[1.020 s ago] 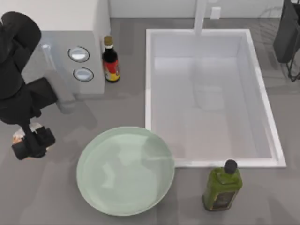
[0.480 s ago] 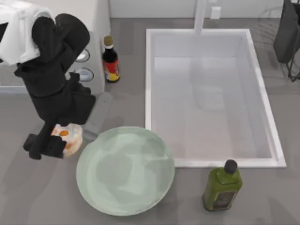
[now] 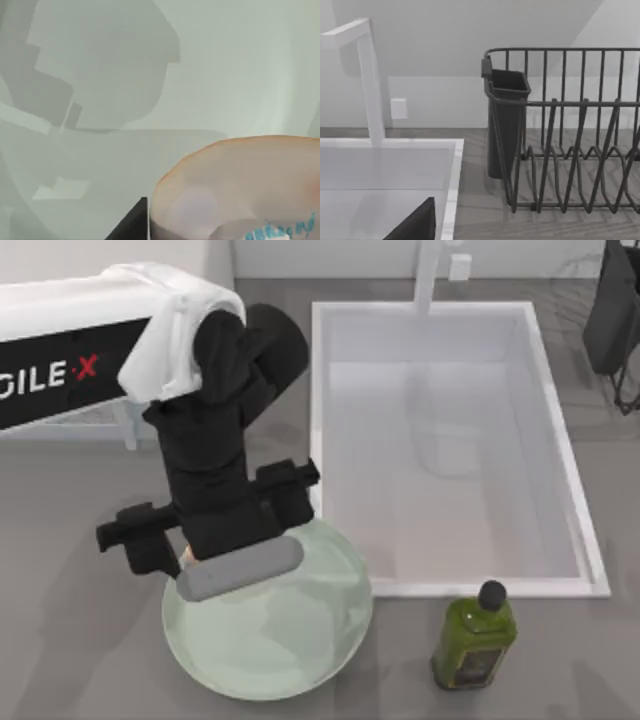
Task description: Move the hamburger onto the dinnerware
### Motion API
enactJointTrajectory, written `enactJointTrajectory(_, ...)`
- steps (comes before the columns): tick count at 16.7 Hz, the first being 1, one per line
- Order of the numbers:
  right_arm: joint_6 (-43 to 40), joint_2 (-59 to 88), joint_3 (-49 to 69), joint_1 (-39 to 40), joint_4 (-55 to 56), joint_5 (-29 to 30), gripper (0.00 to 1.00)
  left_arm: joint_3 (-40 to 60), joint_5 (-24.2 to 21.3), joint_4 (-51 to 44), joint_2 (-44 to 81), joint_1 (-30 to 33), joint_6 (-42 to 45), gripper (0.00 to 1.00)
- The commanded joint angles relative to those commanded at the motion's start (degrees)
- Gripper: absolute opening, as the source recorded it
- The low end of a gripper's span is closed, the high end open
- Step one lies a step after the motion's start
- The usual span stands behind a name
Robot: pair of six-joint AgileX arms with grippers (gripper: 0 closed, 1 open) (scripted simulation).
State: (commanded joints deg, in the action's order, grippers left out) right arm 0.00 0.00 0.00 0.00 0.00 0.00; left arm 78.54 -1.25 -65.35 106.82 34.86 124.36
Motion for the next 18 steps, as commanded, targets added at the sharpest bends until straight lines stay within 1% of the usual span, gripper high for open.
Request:
enactJointTrajectory(3, 0.0, 0.0, 0.0, 0.0, 0.0, 0.0, 1.0, 1.12, 0.09, 0.7, 0.64, 3.13, 10.72, 0.0)
enactJointTrajectory(6, 0.0, 0.0, 0.0, 0.0, 0.0, 0.0, 1.0, 1.66, 0.21, 1.34, 0.66, 4.83, 16.2, 0.0)
enactJointTrajectory(12, 0.0, 0.0, 0.0, 0.0, 0.0, 0.0, 1.0, 1.33, 0.18, 1.61, 0.63, 4.78, 16.89, 0.0)
enactJointTrajectory(18, 0.0, 0.0, 0.0, 0.0, 0.0, 0.0, 1.0, -3.9, 0.2, 10.18, 3.25, 4.96, 16.88, 0.0)
